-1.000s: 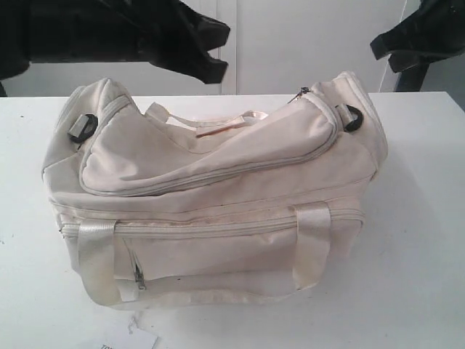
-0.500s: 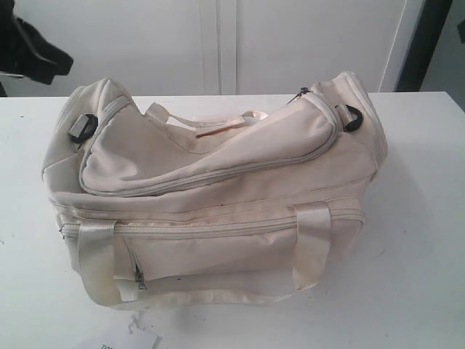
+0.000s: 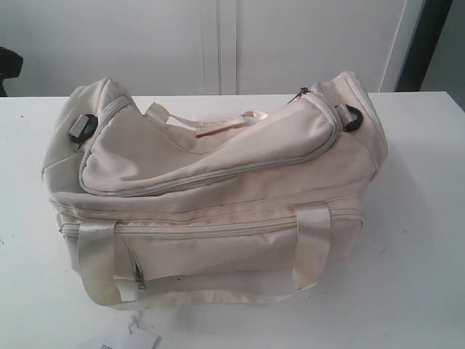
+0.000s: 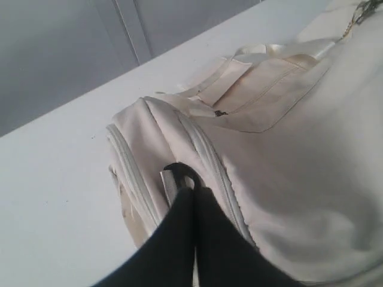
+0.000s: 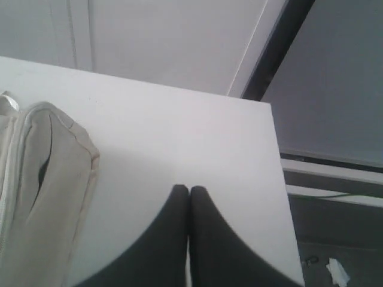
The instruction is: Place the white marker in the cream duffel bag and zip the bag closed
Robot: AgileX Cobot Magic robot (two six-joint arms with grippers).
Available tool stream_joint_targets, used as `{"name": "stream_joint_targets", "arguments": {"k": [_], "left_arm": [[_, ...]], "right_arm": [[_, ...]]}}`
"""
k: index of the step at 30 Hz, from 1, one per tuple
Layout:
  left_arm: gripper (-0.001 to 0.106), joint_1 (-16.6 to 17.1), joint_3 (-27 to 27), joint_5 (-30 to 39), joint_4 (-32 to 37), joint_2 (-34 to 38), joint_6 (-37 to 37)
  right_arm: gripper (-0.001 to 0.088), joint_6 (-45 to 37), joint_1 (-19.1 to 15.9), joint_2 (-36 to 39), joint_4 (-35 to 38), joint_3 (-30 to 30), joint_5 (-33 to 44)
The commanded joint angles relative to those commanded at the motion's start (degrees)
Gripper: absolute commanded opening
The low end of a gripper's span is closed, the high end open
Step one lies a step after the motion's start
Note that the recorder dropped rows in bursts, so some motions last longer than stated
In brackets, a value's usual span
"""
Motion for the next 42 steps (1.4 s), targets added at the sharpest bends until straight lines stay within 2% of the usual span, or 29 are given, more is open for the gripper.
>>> {"name": "stream_joint_targets", "arguments": {"k": [3, 7, 9, 15, 19, 23, 42], "left_arm": [[0.0, 0.0, 4.6, -2.3, 0.0, -5.9, 0.0], [0.0, 0.0, 7.1, -2.2, -0.6, -10.1, 0.0], [0.0, 0.0, 7.8, -2.3, -1.7, -10.8, 0.0], [0.0, 0.0, 8.9, -1.1, -2.6, -14.1, 0.0], [0.0, 0.0, 8.9, 0.0, -2.6, -15.7, 0.0], [0.0, 0.0, 8.9, 1.8, -2.6, -15.9, 0.0], [0.0, 0.0, 8.9, 1.7, -2.6, -15.9, 0.1]], "right_arm": [[0.0, -2.0, 0.0, -2.5, 1.8, 3.2, -2.7], [0.0, -4.4, 0.0, -8.3, 4.8, 7.0, -3.5], [0.0, -6.7, 0.0, -10.4, 5.1, 9.0, -4.3], [0.0, -6.7, 0.0, -16.6, 6.8, 15.0, -9.0], [0.0, -6.7, 0.0, -19.9, 6.5, 17.2, -8.7], [0.0, -6.7, 0.0, -21.4, 6.5, 17.4, -8.6], [0.0, -6.7, 0.0, -21.5, 6.6, 17.4, -8.7]]}}
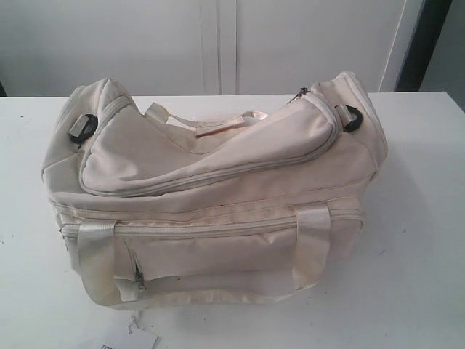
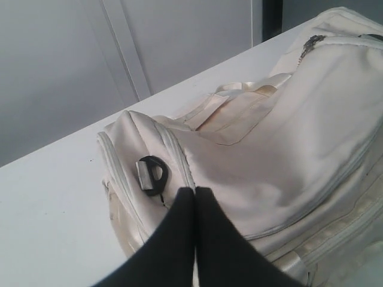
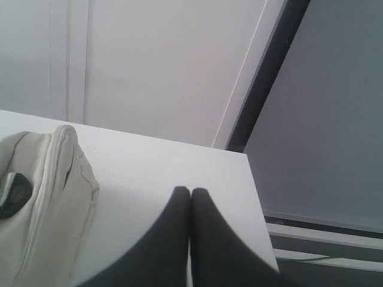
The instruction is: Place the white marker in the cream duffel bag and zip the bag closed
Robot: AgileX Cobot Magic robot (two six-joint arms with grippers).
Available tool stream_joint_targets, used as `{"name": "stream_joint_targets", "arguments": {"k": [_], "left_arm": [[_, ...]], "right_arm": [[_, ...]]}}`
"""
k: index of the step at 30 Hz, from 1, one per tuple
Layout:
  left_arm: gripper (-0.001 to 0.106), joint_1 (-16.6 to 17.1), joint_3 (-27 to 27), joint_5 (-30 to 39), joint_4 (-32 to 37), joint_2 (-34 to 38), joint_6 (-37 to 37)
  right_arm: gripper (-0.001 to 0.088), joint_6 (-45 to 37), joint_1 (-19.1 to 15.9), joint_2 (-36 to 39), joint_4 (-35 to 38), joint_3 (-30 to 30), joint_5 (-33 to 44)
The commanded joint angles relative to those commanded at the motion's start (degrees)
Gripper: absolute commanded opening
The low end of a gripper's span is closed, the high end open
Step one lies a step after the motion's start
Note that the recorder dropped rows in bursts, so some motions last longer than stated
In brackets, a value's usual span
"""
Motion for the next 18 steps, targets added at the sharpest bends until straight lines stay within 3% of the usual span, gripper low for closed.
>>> {"name": "stream_joint_targets", "arguments": {"k": [6, 9, 13, 18], "left_arm": [[0.0, 0.0, 0.1, 0.0, 0.7, -0.3, -0.4], [0.0, 0.0, 0.5, -0.6, 5.3, -1.7, -5.4], [0.0, 0.0, 3.9, -6.1, 12.6, -4.4, -15.5], [0.0, 0.0, 8.2, -9.6, 14.0, -7.9, -18.0]], "right_arm": [[0.0, 0.0, 0.0, 0.0, 0.0, 0.0, 0.0], [0.0, 0.0, 0.0, 0.0, 0.0, 0.0, 0.0], [0.0, 0.0, 0.0, 0.0, 0.0, 0.0, 0.0], [0.0, 0.0, 0.0, 0.0, 0.0, 0.0, 0.0]]}}
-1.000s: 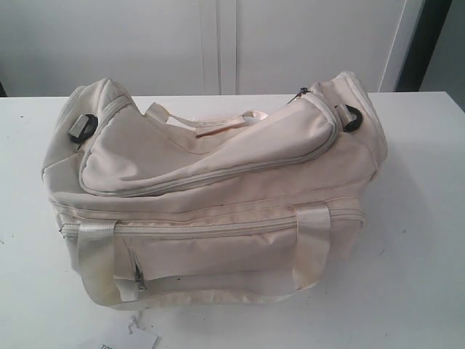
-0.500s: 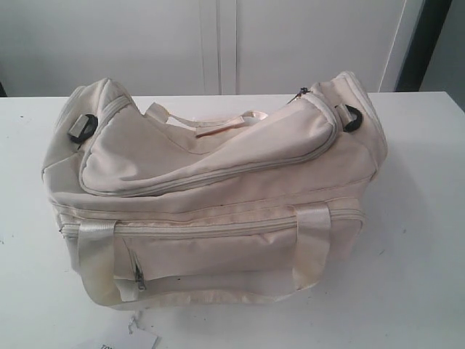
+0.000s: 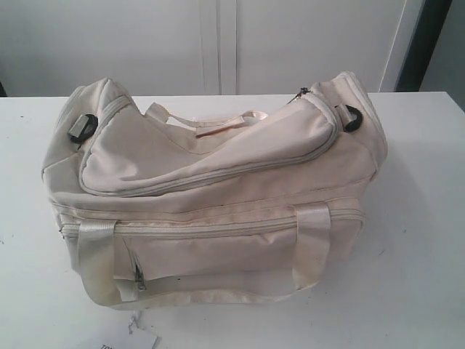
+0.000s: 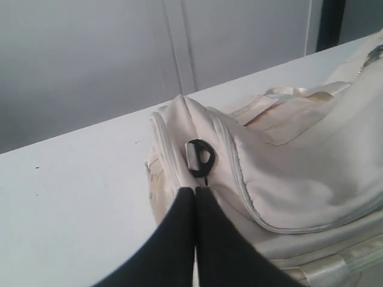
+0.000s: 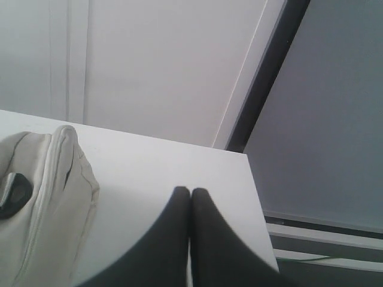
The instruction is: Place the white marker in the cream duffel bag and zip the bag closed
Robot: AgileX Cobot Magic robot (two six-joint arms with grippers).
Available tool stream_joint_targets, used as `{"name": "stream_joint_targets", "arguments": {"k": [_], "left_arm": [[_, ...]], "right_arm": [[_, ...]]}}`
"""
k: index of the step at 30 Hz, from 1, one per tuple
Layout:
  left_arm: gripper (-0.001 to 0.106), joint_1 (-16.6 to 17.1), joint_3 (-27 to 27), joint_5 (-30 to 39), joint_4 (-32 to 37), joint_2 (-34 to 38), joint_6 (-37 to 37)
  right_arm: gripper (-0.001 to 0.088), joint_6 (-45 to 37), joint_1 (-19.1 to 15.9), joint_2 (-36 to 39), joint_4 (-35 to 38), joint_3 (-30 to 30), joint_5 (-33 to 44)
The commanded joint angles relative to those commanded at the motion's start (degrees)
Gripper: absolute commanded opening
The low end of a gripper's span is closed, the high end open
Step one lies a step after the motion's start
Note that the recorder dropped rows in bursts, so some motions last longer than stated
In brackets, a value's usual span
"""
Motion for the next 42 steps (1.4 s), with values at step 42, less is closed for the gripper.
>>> {"name": "stream_joint_targets", "arguments": {"k": [42], "left_arm": [[0.0, 5.1, 22.6, -1.1, 15.1, -21.1, -18.3]], "right_arm": [[0.0, 0.0, 0.0, 0.0, 0.1, 0.0, -0.3]]}}
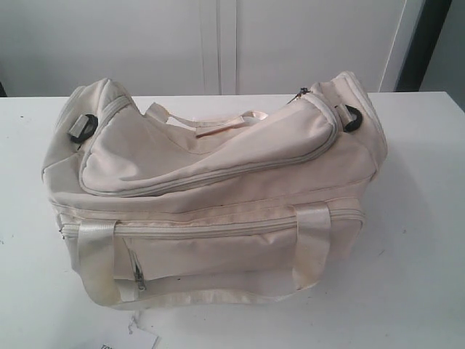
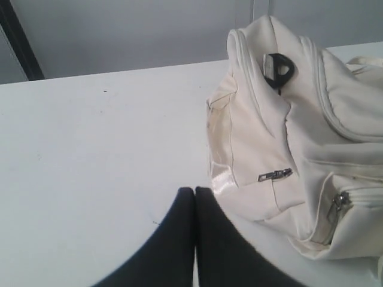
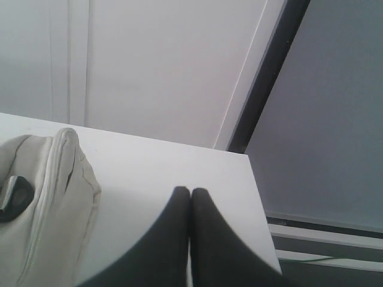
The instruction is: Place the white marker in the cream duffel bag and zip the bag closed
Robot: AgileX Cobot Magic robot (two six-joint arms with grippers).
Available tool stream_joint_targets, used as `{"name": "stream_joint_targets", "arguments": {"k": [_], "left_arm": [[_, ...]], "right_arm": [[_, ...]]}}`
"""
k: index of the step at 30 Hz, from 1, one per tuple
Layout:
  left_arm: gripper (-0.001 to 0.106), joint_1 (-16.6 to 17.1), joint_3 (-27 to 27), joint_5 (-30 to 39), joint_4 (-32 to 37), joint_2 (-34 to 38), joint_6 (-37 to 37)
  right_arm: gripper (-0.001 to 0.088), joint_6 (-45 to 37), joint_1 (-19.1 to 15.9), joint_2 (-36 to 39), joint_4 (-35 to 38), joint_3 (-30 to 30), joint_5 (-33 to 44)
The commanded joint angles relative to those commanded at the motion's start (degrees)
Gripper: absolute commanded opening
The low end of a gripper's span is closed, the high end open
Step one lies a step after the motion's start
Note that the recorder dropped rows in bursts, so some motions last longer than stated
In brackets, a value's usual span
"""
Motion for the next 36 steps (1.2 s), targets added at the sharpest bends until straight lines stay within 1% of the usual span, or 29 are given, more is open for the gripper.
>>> {"name": "stream_joint_targets", "arguments": {"k": [9, 14, 17, 21, 23, 36], "left_arm": [[0.0, 0.0, 5.5, 0.1, 0.0, -3.9, 0.4], [0.0, 0.0, 9.2, -0.1, -0.2, -4.7, 0.4], [0.0, 0.0, 10.5, -0.3, -0.2, -5.0, 0.4], [0.0, 0.0, 14.4, -0.2, -0.2, -7.6, 0.4], [0.0, 0.0, 15.1, 0.1, -0.2, -8.0, 0.4], [0.0, 0.0, 15.1, -0.3, -0.2, -8.0, 0.4]], "right_arm": [[0.0, 0.0, 0.0, 0.0, 0.0, 0.0, 0.0], [0.0, 0.0, 0.0, 0.0, 0.0, 0.0, 0.0], [0.0, 0.0, 0.0, 0.0, 0.0, 0.0, 0.0], [0.0, 0.0, 0.0, 0.0, 0.0, 0.0, 0.0], [0.0, 0.0, 0.0, 0.0, 0.0, 0.0, 0.0], [0.0, 0.0, 0.0, 0.0, 0.0, 0.0, 0.0]]}}
